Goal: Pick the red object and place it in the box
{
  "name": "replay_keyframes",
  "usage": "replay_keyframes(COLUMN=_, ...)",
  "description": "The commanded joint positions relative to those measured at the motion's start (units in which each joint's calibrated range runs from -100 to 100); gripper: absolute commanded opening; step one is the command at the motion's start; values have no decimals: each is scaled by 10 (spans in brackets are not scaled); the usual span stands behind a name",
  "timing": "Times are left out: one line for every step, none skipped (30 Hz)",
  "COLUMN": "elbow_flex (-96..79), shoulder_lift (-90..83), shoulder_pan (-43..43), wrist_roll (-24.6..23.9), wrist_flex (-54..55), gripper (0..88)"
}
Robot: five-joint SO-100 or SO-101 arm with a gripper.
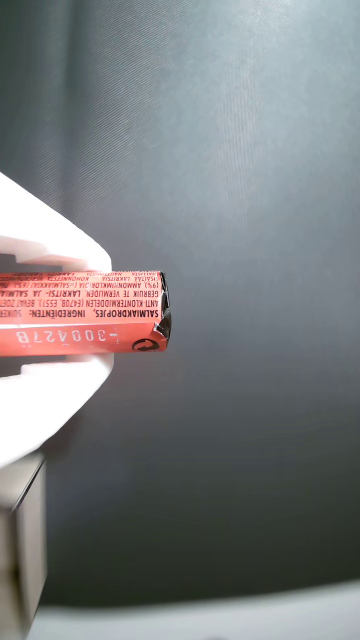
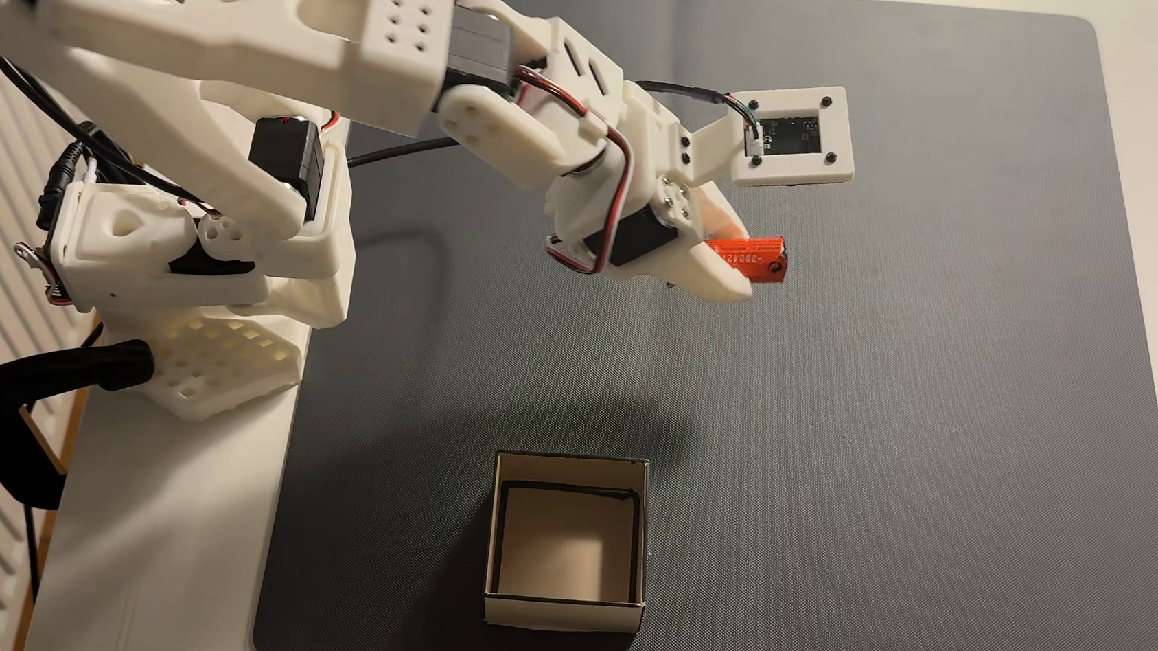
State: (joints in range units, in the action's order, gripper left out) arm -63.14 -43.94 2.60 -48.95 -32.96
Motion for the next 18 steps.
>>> replay_keyframes(elbow_flex=23, shoulder_lift=-96, shoulder_pan=-54, wrist_roll=35, wrist_flex=-55, gripper=8)
replay_keyframes(elbow_flex=21, shoulder_lift=-115, shoulder_pan=-72, wrist_roll=46, wrist_flex=-66, gripper=8)
replay_keyframes(elbow_flex=16, shoulder_lift=-132, shoulder_pan=-91, wrist_roll=55, wrist_flex=-73, gripper=8)
replay_keyframes(elbow_flex=11, shoulder_lift=-148, shoulder_pan=-108, wrist_roll=60, wrist_flex=-79, gripper=8)
replay_keyframes(elbow_flex=6, shoulder_lift=-159, shoulder_pan=-124, wrist_roll=64, wrist_flex=-82, gripper=8)
replay_keyframes(elbow_flex=-2, shoulder_lift=-170, shoulder_pan=-139, wrist_roll=65, wrist_flex=-82, gripper=8)
replay_keyframes(elbow_flex=-12, shoulder_lift=-182, shoulder_pan=-153, wrist_roll=65, wrist_flex=-82, gripper=8)
replay_keyframes(elbow_flex=-23, shoulder_lift=-192, shoulder_pan=-166, wrist_roll=65, wrist_flex=-82, gripper=8)
replay_keyframes(elbow_flex=-31, shoulder_lift=-200, shoulder_pan=-180, wrist_roll=65, wrist_flex=-82, gripper=8)
replay_keyframes(elbow_flex=-39, shoulder_lift=-207, shoulder_pan=-192, wrist_roll=66, wrist_flex=-83, gripper=11)
replay_keyframes(elbow_flex=-48, shoulder_lift=-213, shoulder_pan=-203, wrist_roll=66, wrist_flex=-83, gripper=13)
replay_keyframes(elbow_flex=-58, shoulder_lift=-219, shoulder_pan=-212, wrist_roll=66, wrist_flex=-83, gripper=14)
replay_keyframes(elbow_flex=-67, shoulder_lift=-224, shoulder_pan=-223, wrist_roll=66, wrist_flex=-83, gripper=14)
replay_keyframes(elbow_flex=-77, shoulder_lift=-229, shoulder_pan=-232, wrist_roll=66, wrist_flex=-83, gripper=14)
replay_keyframes(elbow_flex=-87, shoulder_lift=-234, shoulder_pan=-241, wrist_roll=66, wrist_flex=-83, gripper=14)
replay_keyframes(elbow_flex=-97, shoulder_lift=-238, shoulder_pan=-249, wrist_roll=66, wrist_flex=-81, gripper=14)
replay_keyframes(elbow_flex=-110, shoulder_lift=-242, shoulder_pan=-256, wrist_roll=66, wrist_flex=-76, gripper=14)
replay_keyframes(elbow_flex=-124, shoulder_lift=-245, shoulder_pan=-261, wrist_roll=66, wrist_flex=-74, gripper=14)
